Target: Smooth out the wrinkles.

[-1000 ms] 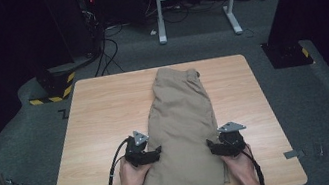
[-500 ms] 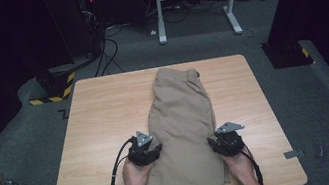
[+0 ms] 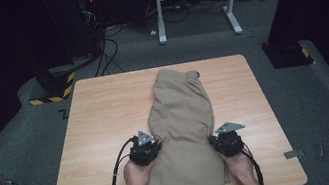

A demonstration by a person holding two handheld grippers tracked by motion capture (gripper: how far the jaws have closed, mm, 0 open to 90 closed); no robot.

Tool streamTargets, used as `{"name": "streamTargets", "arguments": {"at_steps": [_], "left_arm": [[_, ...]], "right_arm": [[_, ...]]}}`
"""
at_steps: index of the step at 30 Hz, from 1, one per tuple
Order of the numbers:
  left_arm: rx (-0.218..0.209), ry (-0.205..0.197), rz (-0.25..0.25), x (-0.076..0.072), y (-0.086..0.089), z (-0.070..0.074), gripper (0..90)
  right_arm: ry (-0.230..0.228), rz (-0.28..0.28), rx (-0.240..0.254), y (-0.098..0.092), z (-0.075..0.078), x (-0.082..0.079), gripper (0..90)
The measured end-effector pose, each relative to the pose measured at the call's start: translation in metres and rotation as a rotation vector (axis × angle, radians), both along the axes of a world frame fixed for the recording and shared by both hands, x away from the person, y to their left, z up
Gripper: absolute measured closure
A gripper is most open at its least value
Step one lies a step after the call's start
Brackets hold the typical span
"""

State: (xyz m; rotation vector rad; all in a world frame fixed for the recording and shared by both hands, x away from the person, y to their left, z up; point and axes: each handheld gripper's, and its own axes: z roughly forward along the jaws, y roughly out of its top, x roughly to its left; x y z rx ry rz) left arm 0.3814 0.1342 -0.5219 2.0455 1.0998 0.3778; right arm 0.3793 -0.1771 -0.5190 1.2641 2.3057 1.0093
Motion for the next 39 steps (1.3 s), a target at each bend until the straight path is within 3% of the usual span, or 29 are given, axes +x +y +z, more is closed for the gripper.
{"name": "streamTargets", "arguments": {"at_steps": [5, 11, 21, 32, 39], "left_arm": [[-0.041, 0.02, -0.013, 0.003, 0.007, 0.0, 85.8], [-0.084, 0.011, -0.026, 0.0, 0.011, 0.004, 86.2], [-0.171, -0.005, -0.039, -0.005, 0.019, 0.016, 86.5], [-0.208, -0.073, -0.055, -0.012, 0.022, 0.038, 86.5], [-0.222, -0.09, -0.051, -0.015, 0.024, 0.041, 86.5]], "right_arm": [[-0.002, 0.011, 0.003, -0.002, 0.0, 0.001, 87.6], [-0.032, 0.019, -0.013, -0.005, 0.003, -0.003, 87.9], [-0.095, 0.026, 0.039, -0.017, 0.017, -0.016, 88.1], [-0.169, 0.044, 0.055, -0.021, 0.037, -0.025, 88.1], [-0.206, 0.051, 0.048, -0.02, 0.044, -0.03, 88.1]]}}
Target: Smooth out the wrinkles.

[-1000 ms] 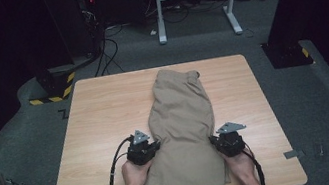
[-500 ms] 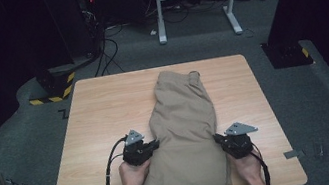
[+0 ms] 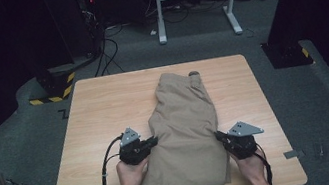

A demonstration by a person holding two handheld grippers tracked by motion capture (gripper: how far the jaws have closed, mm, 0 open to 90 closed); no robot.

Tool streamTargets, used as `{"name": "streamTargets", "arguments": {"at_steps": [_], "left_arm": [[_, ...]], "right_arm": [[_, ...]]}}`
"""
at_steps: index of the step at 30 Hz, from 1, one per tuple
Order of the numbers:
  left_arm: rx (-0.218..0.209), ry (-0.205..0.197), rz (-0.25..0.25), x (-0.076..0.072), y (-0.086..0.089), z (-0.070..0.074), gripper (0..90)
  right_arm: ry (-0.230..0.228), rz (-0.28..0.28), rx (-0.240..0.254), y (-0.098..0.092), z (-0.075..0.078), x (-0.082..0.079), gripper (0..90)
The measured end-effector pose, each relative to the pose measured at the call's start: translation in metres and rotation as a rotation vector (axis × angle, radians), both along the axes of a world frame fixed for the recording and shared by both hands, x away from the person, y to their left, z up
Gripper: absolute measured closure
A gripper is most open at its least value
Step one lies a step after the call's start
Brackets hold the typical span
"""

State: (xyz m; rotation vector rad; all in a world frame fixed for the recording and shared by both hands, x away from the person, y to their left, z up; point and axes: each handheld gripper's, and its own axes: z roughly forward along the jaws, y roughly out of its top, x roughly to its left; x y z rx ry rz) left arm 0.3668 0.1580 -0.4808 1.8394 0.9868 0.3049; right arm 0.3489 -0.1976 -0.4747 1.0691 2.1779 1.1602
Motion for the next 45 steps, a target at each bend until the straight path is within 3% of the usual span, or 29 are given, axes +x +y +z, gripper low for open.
{"name": "streamTargets", "arguments": {"at_steps": [31, 40, 45], "left_arm": [[0.003, -0.015, -0.049, -0.01, 0.002, 0.015, 86.4], [0.013, -0.03, -0.102, -0.033, -0.003, 0.018, 86.4], [0.012, -0.065, -0.139, -0.056, -0.003, 0.032, 86.4]], "right_arm": [[-0.05, 0.029, -0.014, 0.003, 0.015, -0.014, 88.1], [-0.063, 0.053, -0.024, 0.002, 0.017, -0.034, 88.1], [-0.109, 0.066, -0.027, 0.0, 0.027, -0.057, 88.1]]}}
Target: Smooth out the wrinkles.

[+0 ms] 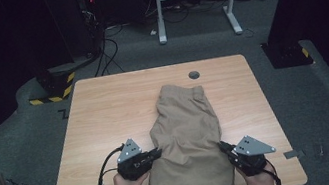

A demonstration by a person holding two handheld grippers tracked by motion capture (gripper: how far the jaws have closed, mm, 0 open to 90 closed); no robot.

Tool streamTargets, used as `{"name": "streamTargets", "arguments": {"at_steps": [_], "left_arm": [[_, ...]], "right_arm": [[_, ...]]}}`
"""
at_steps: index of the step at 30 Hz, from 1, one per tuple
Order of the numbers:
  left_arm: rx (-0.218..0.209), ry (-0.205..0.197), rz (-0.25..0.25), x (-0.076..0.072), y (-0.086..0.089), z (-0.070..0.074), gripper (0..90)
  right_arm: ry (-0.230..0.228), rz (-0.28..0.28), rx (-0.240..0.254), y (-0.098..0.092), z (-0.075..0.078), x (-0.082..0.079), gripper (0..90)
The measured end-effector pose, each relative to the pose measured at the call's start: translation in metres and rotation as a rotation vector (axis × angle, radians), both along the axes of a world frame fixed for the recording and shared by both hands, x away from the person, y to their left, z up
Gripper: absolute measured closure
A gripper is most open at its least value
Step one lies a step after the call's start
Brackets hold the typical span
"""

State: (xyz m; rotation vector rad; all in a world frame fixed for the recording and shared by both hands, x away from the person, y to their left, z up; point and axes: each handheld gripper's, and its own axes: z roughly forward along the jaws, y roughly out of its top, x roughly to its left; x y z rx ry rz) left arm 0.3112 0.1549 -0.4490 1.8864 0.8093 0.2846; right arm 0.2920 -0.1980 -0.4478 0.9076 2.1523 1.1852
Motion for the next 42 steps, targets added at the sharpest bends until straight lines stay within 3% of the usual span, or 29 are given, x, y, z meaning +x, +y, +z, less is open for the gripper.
{"name": "streamTargets", "arguments": {"at_steps": [4, 7, 9, 12, 14, 16, 17, 21, 24, 31, 42], "left_arm": [[-0.044, -0.052, -0.031, -0.023, -0.001, 0.026, 86.4], [-0.081, -0.111, -0.058, -0.037, -0.004, 0.053, 86.4], [-0.107, -0.13, -0.06, -0.034, -0.005, 0.066, 86.4], [-0.121, -0.138, -0.04, -0.005, -0.012, 0.076, 86.4], [-0.129, -0.104, -0.016, 0.024, -0.017, 0.073, 86.4], [-0.108, -0.061, 0.029, 0.056, -0.021, 0.063, 86.4], [-0.097, -0.046, 0.046, 0.064, -0.022, 0.059, 86.5], [-0.044, 0.018, 0.121, 0.101, -0.025, 0.037, 86.5], [-0.004, 0.03, 0.147, 0.116, -0.026, 0.026, 86.5], [0.042, 0.053, 0.172, 0.141, -0.031, 0.009, 86.5], [0.064, 0.083, 0.209, 0.166, -0.04, -0.01, 86.4]], "right_arm": [[-0.065, 0.013, 0.014, -0.005, 0.018, -0.021, 88.1], [-0.133, 0.014, 0.038, -0.009, 0.039, -0.037, 88.1], [-0.165, 0.009, 0.058, -0.012, 0.05, -0.04, 88.1], [-0.194, -0.02, 0.072, -0.015, 0.062, -0.023, 88.1], [-0.152, -0.034, 0.101, -0.017, 0.06, 0.002, 88.0], [-0.106, -0.058, 0.109, -0.019, 0.053, 0.026, 88.1], [-0.068, -0.07, 0.116, -0.021, 0.046, 0.043, 88.1], [0.013, -0.106, 0.094, -0.022, 0.026, 0.078, 88.1], [0.052, -0.126, 0.087, -0.022, 0.013, 0.096, 88.1], [0.096, -0.159, 0.057, -0.019, -0.005, 0.124, 88.2], [0.133, -0.216, 0.06, -0.02, -0.027, 0.149, 88.0]]}}
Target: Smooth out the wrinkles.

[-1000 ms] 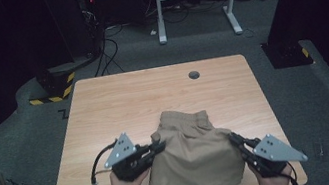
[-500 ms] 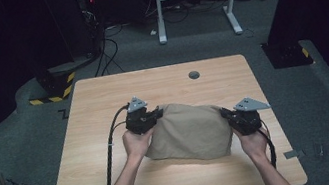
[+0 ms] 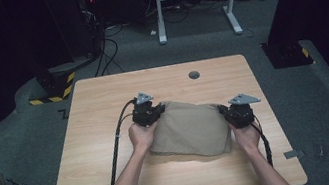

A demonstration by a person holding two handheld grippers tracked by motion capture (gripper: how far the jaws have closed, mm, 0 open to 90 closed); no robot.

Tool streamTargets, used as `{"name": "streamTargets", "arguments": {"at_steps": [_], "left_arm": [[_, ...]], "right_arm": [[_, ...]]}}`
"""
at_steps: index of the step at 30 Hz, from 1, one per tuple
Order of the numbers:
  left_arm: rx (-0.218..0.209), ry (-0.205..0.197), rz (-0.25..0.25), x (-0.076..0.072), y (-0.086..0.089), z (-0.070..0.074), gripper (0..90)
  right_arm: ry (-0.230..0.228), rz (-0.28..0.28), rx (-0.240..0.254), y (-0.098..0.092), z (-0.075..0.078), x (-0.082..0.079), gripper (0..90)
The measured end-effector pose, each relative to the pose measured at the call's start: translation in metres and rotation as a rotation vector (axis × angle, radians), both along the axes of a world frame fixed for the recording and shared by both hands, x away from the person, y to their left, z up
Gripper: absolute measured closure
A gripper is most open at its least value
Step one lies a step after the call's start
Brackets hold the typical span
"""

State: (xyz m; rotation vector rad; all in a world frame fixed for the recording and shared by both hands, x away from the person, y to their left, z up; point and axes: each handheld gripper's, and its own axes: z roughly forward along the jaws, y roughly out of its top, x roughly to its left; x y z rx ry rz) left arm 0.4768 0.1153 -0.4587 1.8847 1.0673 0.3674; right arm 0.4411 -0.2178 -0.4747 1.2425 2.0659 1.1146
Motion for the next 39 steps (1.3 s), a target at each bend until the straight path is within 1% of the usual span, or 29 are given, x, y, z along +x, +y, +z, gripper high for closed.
{"name": "streamTargets", "arguments": {"at_steps": [5, 6, 8, 10, 12, 13, 14, 15, 16, 20, 24, 27, 30, 34, 36, 39], "left_arm": [[-0.002, 0.008, 0.013, -0.001, 0.002, -0.007, 86.4], [0.0, 0.008, 0.011, -0.002, 0.003, -0.007, 86.4], [0.02, 0.003, 0.008, -0.003, 0.004, -0.008, 86.3], [0.046, -0.006, 0.007, -0.005, 0.003, -0.008, 86.3], [0.072, -0.018, 0.012, -0.006, 0.003, -0.006, 86.3], [0.074, -0.018, 0.016, -0.007, 0.004, -0.006, 86.3], [0.08, -0.02, 0.017, -0.007, 0.006, -0.006, 86.3], [0.075, -0.017, 0.021, -0.007, 0.007, -0.006, 86.2], [0.075, -0.016, 0.023, -0.007, 0.008, -0.007, 86.2], [0.097, -0.004, 0.033, -0.007, 0.01, -0.012, 86.1], [0.095, 0.0, 0.036, -0.007, 0.012, -0.016, 86.2], [0.08, 0.006, 0.037, -0.009, 0.015, -0.016, 86.1], [0.083, 0.006, 0.036, -0.009, 0.018, -0.018, 86.1], [0.071, 0.02, 0.041, -0.009, 0.019, -0.021, 86.2], [0.074, 0.021, 0.042, -0.008, 0.02, -0.022, 86.2], [0.068, 0.03, 0.046, -0.008, 0.02, -0.024, 86.1]], "right_arm": [[-0.01, -0.006, 0.012, 0.0, -0.003, 0.004, 87.9], [-0.007, -0.01, 0.022, 0.0, -0.004, 0.005, 87.9], [-0.008, -0.01, 0.029, 0.001, -0.005, 0.006, 87.8], [-0.014, -0.009, 0.015, 0.003, -0.005, 0.007, 87.6], [-0.025, -0.004, -0.02, 0.007, -0.002, 0.009, 87.6], [-0.028, -0.004, -0.027, 0.009, 0.0, 0.01, 87.6], [-0.032, -0.002, -0.024, 0.01, 0.003, 0.011, 87.6], [-0.037, 0.003, -0.018, 0.011, 0.004, 0.012, 87.5], [-0.025, 0.003, -0.011, 0.012, 0.005, 0.014, 87.4], [-0.015, 0.009, -0.029, 0.017, 0.002, 0.019, 87.4], [-0.003, 0.012, -0.033, 0.02, 0.0, 0.022, 87.3], [0.009, 0.018, -0.03, 0.02, -0.001, 0.024, 87.3], [0.017, 0.021, -0.027, 0.022, -0.002, 0.025, 87.3], [0.037, 0.024, -0.03, 0.023, -0.007, 0.029, 87.2], [0.048, 0.021, -0.026, 0.023, -0.01, 0.031, 87.2], [0.058, 0.021, -0.018, 0.023, -0.011, 0.032, 87.0]]}}
